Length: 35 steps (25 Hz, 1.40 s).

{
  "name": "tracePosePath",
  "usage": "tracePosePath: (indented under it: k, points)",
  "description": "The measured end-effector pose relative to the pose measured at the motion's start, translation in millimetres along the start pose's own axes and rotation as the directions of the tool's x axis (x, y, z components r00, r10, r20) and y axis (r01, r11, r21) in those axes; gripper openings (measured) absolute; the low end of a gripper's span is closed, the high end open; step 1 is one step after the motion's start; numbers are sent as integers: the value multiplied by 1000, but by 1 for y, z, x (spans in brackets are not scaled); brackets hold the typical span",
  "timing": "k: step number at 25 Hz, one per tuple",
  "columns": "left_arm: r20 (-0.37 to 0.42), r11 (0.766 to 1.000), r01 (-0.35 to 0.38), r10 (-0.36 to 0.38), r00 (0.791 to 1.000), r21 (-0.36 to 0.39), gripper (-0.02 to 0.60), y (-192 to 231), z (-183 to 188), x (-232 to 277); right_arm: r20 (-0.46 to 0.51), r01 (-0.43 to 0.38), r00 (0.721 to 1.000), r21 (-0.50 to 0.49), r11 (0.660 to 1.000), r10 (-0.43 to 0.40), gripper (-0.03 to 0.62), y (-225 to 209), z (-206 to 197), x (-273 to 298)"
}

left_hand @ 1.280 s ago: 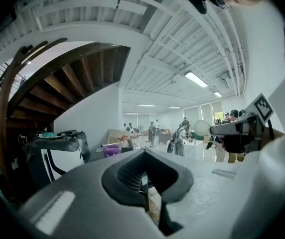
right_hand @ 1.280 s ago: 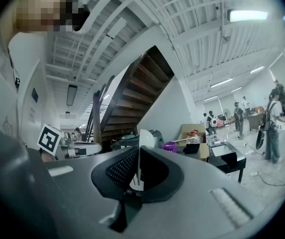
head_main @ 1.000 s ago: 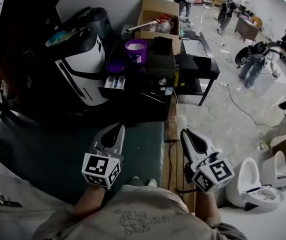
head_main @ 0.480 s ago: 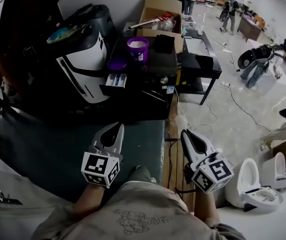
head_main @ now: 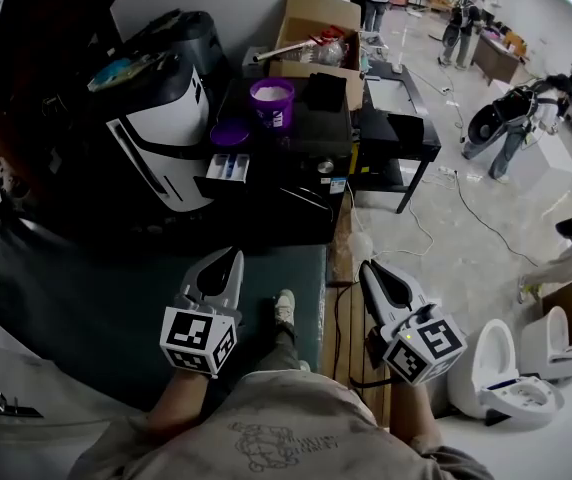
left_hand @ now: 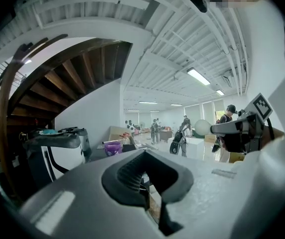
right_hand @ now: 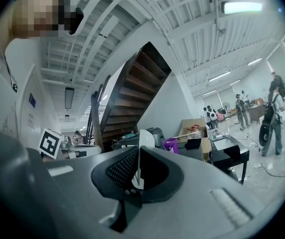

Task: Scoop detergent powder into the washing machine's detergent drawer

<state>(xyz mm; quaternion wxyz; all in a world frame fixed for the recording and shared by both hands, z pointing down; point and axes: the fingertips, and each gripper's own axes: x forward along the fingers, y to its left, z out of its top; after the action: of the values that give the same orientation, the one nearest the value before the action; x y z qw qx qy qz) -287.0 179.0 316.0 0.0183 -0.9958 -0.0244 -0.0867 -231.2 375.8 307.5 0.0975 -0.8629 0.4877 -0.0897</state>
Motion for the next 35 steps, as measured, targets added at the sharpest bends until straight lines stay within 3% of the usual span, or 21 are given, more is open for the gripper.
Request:
tracePosePath:
  k: [9,17,35]
  points:
    - [-20,1000,1,-1,1000,-10,0,24,-2,42,-25,7,1000,15,1000,-6,35,-30,-1,42]
    - [-25,1000,22,-22,999,-15,0,63,10,112,-70,31,997,21,999,-30,35,-68,8,108]
    - [-23,998,59,-59,998,-12,0,205,49,271,-148,53,987,-33,998,-57,35,-135,49,310]
